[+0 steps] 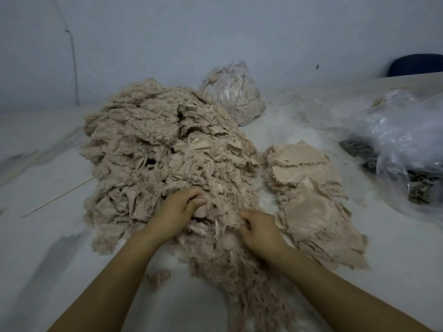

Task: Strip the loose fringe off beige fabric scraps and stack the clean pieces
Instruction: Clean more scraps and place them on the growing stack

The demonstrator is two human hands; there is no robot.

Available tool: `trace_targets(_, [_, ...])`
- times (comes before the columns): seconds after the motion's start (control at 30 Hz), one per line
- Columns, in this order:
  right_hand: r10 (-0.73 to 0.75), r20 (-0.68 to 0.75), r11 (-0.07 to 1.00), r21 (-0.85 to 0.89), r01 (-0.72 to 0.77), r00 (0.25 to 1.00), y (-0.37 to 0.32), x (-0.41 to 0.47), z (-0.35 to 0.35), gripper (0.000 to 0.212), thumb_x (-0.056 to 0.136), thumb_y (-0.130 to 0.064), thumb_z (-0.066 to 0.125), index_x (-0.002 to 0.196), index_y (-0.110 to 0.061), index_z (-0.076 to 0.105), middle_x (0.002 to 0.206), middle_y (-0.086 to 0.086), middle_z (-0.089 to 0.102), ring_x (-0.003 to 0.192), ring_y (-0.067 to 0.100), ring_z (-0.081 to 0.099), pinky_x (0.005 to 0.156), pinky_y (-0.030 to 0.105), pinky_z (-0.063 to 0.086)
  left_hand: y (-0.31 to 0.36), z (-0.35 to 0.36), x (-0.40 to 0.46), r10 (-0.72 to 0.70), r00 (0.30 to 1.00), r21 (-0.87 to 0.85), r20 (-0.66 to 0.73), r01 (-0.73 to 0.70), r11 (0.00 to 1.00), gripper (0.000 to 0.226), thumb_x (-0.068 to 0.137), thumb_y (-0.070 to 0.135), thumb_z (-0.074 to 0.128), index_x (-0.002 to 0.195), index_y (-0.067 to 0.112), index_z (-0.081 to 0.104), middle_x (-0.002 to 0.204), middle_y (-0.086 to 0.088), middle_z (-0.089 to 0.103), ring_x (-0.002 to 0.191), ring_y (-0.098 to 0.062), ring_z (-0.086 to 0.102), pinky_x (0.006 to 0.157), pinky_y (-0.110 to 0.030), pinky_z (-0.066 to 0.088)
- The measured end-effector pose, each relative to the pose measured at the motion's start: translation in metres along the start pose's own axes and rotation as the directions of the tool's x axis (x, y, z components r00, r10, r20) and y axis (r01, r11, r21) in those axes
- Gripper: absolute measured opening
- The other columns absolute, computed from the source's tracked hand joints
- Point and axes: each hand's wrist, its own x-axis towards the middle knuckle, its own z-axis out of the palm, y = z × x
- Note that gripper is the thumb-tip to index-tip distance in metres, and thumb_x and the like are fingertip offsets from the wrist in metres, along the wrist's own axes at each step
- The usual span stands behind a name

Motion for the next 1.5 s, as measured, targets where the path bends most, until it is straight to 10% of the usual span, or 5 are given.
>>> trace_targets(0.3, [0.176, -0.102, 0.886, 0.451, -0.113, 0.979, -0.001, 0.014, -0.005, 0.024, 0.088, 0.002, 0.049, 0.08, -0.02, 0.054, 0.065, 0.003, 0.044, 0.049, 0.007, 0.035, 0.047, 0.019, 0.028, -0.003, 0.007, 0.007, 0.033, 0.987, 0.201, 0.156, -0.064, 0.977, 0.038, 0.082, 0.047, 0.066, 0.115, 0.03, 0.062, 0.113, 0.021, 0.05, 0.109, 0.0, 0.042, 0.089, -0.016, 0.033])
trace_targets(0.67, [0.136, -0.197, 0.963, 0.255, -0.083, 0.971, 0.004, 0.026, -0.007, 0.024, 0.093, -0.005, 0.047, 0.079, -0.024, 0.053, 0.071, -0.007, 0.056, 0.06, -0.002, 0.051, 0.051, 0.009, 0.036, -0.001, 0.015, 0.027, -0.071, 0.994, -0.01, 0.079, 0.072, 0.997, 0.02, 0.098, 0.02, 0.047, 0.08, 0.018, 0.055, 0.072, 0.001, 0.055, 0.064, -0.005, 0.048, 0.059, -0.021, 0.034])
trace_targets(0.97, [0.445, -0.012, 0.348, 0.924, -0.16, 0.896, 0.002, 0.03, -0.02, 0.012, 0.097, -0.012, 0.051, 0.103, -0.013, 0.061, 0.088, 0.009, 0.068, 0.073, 0.019, 0.065, 0.061, 0.029, 0.054, 0.003, 0.02, 0.03, -0.02, 0.995, 0.058, 0.093, 0.015, 0.998, 0.054, 0.072, 0.059, 0.07, 0.12, 0.036, 0.057, 0.11, 0.032, 0.046, 0.103, 0.016, 0.041, 0.086, -0.004, 0.03])
trace_targets(1.1, [0.578, -0.04, 0.175, 0.982, -0.076, 0.815, 0.003, 0.035, -0.026, 0.014, 0.099, -0.013, 0.046, 0.103, -0.007, 0.059, 0.094, 0.011, 0.066, 0.083, 0.023, 0.064, 0.074, 0.037, 0.054, 0.004, 0.046, 0.03, -0.081, 0.919, -0.082, 0.386, 0.122, 0.989, 0.02, 0.085, 0.027, 0.069, 0.067, 0.022, 0.061, 0.062, 0.021, 0.054, 0.057, 0.006, 0.047, 0.058, -0.012, 0.038])
trace_targets(1.5, [0.261, 0.132, 0.68, 0.678, -0.279, 0.956, -0.002, 0.017, -0.019, 0.019, 0.09, -0.021, 0.065, 0.086, -0.003, 0.069, 0.076, 0.007, 0.073, 0.067, 0.019, 0.067, 0.062, 0.031, 0.053, 0.031, 0.037, 0.044, -0.21, 0.952, -0.379, 0.225, 0.284, 0.881, 0.065, 0.07, 0.055, 0.069, 0.128, 0.034, 0.047, 0.101, 0.008, 0.061, 0.091, 0.0, 0.058, 0.07, -0.01, 0.046])
